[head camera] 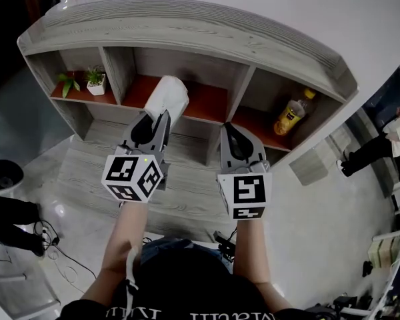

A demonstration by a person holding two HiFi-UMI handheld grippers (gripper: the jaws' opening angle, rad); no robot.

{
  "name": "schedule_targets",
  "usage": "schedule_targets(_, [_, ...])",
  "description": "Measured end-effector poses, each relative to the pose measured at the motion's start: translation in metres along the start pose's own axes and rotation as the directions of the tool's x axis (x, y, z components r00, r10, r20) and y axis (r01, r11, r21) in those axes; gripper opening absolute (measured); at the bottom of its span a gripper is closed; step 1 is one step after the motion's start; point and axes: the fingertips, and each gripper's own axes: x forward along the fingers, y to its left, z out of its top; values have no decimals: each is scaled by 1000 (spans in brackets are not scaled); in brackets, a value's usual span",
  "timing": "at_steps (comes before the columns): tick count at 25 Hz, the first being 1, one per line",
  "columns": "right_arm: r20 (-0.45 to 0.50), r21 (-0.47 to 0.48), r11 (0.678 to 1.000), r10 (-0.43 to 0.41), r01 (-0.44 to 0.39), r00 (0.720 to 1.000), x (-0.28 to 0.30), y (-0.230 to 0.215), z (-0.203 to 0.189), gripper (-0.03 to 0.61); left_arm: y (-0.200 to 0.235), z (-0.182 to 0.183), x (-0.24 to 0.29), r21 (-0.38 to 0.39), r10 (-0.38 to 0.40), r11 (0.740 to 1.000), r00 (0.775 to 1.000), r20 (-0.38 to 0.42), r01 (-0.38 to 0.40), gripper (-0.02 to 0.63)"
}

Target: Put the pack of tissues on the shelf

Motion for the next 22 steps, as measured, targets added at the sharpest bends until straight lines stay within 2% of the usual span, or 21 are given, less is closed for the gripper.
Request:
schedule_targets(3, [-1, -7, 1000, -6, 6, 1000, 3, -4, 2, 17, 7, -5, 6, -172, 20, 985, 1000, -2, -20, 103])
schedule_targets(6, [1, -15, 1000, -5, 5, 1000, 5, -4, 3, 17, 12, -10, 10, -247, 43, 968, 999, -9, -44, 103])
schedule_targets(8, [-3, -21, 1000, -1, 1, 1000, 7, -3, 3, 17, 15, -12, 11, -329, 54, 943, 998, -9, -54, 103])
schedule_targets(9, [-5, -23, 1000, 1, -1, 1000, 8, -2, 3, 17, 18, -13, 12, -388, 61, 920, 998, -4, -58, 103])
schedule_targets(11, [-8, -28, 1000, 4, -4, 1000, 9, -1, 2, 17, 23, -14, 12, -512, 78, 857, 997, 11, -62, 103])
schedule_targets(15, [-8, -37, 999, 5, -6, 1000, 9, 1, 3, 17, 28, -21, 13, -714, 95, 698, 995, 16, -55, 103])
schedule_targets(18, [-12, -47, 999, 7, -7, 1000, 9, 1, 3, 17, 32, -30, 14, -803, 120, 591, 993, -10, -79, 103])
schedule_targets(22, [-17, -59, 998, 1, -2, 1000, 8, -3, 4, 17, 39, -46, 13, -860, 166, 490, 984, -65, -140, 103])
